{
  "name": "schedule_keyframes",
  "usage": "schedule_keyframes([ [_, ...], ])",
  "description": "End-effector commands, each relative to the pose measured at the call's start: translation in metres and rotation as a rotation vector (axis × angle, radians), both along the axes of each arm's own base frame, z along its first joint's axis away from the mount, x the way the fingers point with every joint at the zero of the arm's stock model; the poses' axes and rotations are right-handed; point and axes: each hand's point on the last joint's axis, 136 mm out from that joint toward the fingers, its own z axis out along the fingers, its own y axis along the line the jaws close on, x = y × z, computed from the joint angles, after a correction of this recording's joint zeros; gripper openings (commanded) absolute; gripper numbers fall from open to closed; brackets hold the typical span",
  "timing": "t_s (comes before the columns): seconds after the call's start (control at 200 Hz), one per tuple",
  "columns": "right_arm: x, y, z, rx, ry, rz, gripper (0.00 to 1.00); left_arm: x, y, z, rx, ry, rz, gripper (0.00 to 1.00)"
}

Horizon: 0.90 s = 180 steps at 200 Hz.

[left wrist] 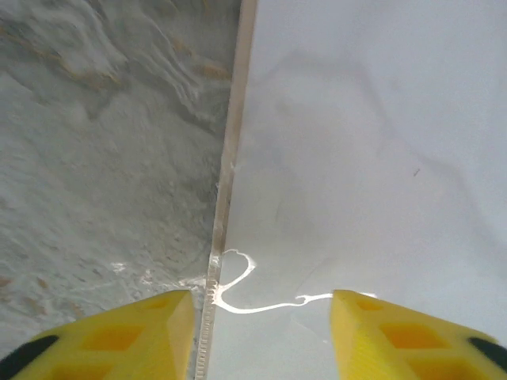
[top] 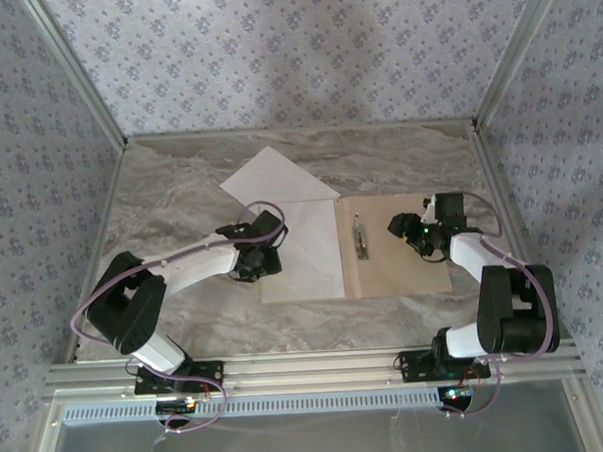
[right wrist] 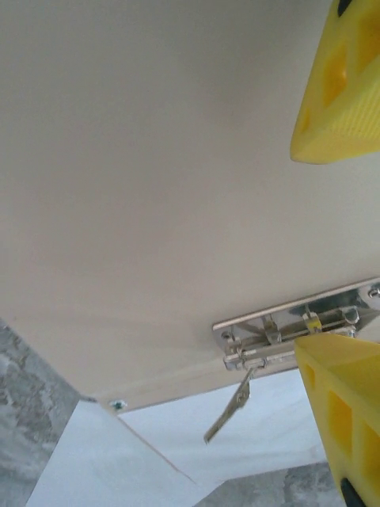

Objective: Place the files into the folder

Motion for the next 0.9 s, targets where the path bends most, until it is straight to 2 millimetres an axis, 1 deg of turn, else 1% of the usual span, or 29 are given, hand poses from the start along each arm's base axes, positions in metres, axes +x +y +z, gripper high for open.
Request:
schedule_keyframes([
  [0.0, 0.001, 0.003, 0.017, -0.028, -0.034, 0.029, 0.60, 0.036, -0.005, 0.047, -0.023, -0.149, -0.067, 0.61],
  [0.03, 0.001, 0.006, 0.021, -0.025, -0.045, 0.038, 0.60, 0.047, -0.006, 0.053, -0.027, -0.176, -0.067, 0.65],
  [0.07, 0.000, 0.010, 0.024, -0.021, -0.054, 0.048, 0.60, 0.061, -0.008, 0.059, -0.038, -0.198, -0.068, 0.65],
  [0.135, -0.002, 0.016, 0.028, -0.017, -0.066, 0.062, 0.60, 0.086, -0.017, 0.072, -0.059, -0.237, -0.094, 0.66],
  [0.195, -0.005, 0.024, 0.032, -0.008, -0.078, 0.080, 0.60, 0.108, -0.026, 0.079, -0.080, -0.271, -0.114, 0.67],
  [0.28, -0.010, 0.038, 0.034, 0.011, -0.092, 0.116, 0.59, 0.138, -0.042, 0.081, -0.153, -0.296, -0.130, 0.68],
  [0.36, -0.015, 0.050, 0.036, 0.025, -0.104, 0.146, 0.59, 0.163, -0.051, 0.078, -0.176, -0.300, -0.127, 0.68],
  [0.39, -0.019, 0.055, 0.035, 0.029, -0.106, 0.159, 0.59, 0.172, -0.051, 0.072, -0.169, -0.296, -0.119, 0.67],
  [0.45, -0.023, 0.064, 0.035, 0.036, -0.114, 0.184, 0.59, 0.192, -0.054, 0.067, -0.180, -0.303, -0.102, 0.67],
  [0.5, -0.028, 0.072, 0.036, 0.041, -0.120, 0.207, 0.59, 0.207, -0.056, 0.057, -0.204, -0.296, -0.087, 0.67],
  [0.625, -0.036, 0.089, 0.037, 0.043, -0.123, 0.256, 0.59, 0.235, -0.063, 0.031, -0.291, -0.248, -0.070, 0.64],
  [0.655, -0.038, 0.092, 0.037, 0.056, -0.116, 0.262, 0.59, 0.239, -0.063, 0.023, -0.294, -0.238, -0.065, 0.63],
  [0.78, -0.046, 0.111, 0.042, 0.096, -0.108, 0.297, 0.60, 0.250, -0.058, 0.004, -0.277, -0.212, -0.058, 0.63],
  [0.894, -0.051, 0.119, 0.043, 0.073, -0.112, 0.324, 0.61, 0.249, -0.033, -0.017, -0.201, -0.153, -0.001, 0.61],
])
